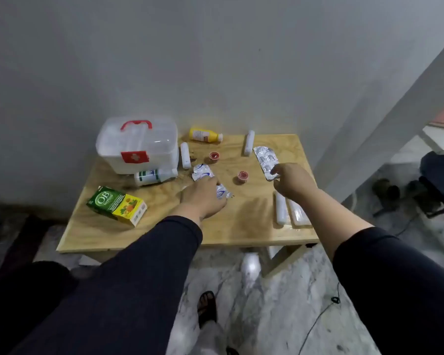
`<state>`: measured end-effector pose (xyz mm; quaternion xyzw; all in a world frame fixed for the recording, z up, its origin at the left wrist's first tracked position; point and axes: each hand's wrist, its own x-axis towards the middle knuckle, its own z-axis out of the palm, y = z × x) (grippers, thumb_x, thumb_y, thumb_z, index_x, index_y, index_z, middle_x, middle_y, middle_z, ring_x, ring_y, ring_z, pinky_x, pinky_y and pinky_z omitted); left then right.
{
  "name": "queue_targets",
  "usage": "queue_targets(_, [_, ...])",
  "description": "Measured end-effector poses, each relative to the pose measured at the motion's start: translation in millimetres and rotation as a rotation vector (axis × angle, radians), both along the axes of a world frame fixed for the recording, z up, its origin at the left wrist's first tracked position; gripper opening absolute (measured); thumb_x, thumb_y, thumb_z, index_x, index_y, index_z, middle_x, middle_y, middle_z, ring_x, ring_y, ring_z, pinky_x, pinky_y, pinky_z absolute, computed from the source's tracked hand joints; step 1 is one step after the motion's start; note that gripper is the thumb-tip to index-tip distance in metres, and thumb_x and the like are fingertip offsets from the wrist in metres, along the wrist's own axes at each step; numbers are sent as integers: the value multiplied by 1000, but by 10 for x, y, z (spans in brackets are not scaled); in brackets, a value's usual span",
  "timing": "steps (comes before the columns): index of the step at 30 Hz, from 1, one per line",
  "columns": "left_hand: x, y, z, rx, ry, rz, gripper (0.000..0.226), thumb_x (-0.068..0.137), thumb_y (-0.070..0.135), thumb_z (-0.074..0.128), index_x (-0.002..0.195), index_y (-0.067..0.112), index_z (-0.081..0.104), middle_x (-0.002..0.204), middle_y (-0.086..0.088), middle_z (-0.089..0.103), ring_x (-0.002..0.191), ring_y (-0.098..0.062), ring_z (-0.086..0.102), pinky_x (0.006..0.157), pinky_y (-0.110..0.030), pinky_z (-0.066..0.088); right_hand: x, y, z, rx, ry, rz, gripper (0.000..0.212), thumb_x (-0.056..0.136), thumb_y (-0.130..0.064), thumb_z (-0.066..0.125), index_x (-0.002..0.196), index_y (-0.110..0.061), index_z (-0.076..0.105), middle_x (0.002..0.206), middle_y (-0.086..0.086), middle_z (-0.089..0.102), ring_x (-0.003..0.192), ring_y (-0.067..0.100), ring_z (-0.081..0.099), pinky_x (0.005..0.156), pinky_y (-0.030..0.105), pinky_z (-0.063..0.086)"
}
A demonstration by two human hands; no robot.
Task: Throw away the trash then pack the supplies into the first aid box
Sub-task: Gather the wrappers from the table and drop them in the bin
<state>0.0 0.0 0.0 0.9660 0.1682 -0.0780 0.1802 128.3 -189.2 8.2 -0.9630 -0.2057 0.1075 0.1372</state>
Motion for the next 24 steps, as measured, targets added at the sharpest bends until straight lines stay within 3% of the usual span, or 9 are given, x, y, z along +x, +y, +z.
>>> queue_targets(6, [307,147,-403,-5,76,-89,48,86,37,60,128,14,51,132,1,54,121,-23,54,82,-34,45,391,153,-362,-51,19,-75,35,85,-4,51,116,-12,64,123,13,62,114,33,57,88,38,50])
queue_targets(8, [379,191,-472,18,80,-122,48,85,35,61,127,14,50,136,1,51,122,-22,53,79,-33,43,498,193,-452,-60,6,-57,30,87,-7,51,115,-9,63,121,13,61,113,34,56,87,38,49])
queue_targets(11, [425,189,-539,50,79,-146,53,87,31,57,136,15,47,150,2,40,134,-18,43,88,-35,46,608,226,-600,-58,22,-31,25,94,-18,49,113,-13,62,119,12,61,110,34,57,82,37,48])
queue_targets(16, [480,164,-535,47,3,-95,43,94,29,51,135,18,52,149,6,45,131,-18,47,90,-36,47,743,211,-684,-103,-105,54,24,89,-13,51,107,-15,66,108,10,67,104,32,57,66,31,42])
queue_targets(18, [487,141,-527,55,-33,-46,35,97,27,48,130,21,57,142,7,52,124,-19,55,87,-36,48,783,192,-679,-122,-128,86,22,87,-14,53,104,-14,67,101,11,68,100,32,59,62,30,37])
queue_targets(21, [477,70,-474,96,-78,61,28,99,24,46,118,22,66,114,1,69,101,-28,65,71,-34,45,820,133,-591,-123,-161,99,17,88,-17,51,96,-6,62,93,17,66,87,38,60,58,32,35])
queue_targets(24, [504,6,-313,126,-78,161,24,99,17,44,101,11,67,89,-12,67,77,-35,60,61,-33,40,869,75,-369,3,-209,37,18,91,-15,46,98,-2,56,91,23,65,81,41,59,56,34,32])
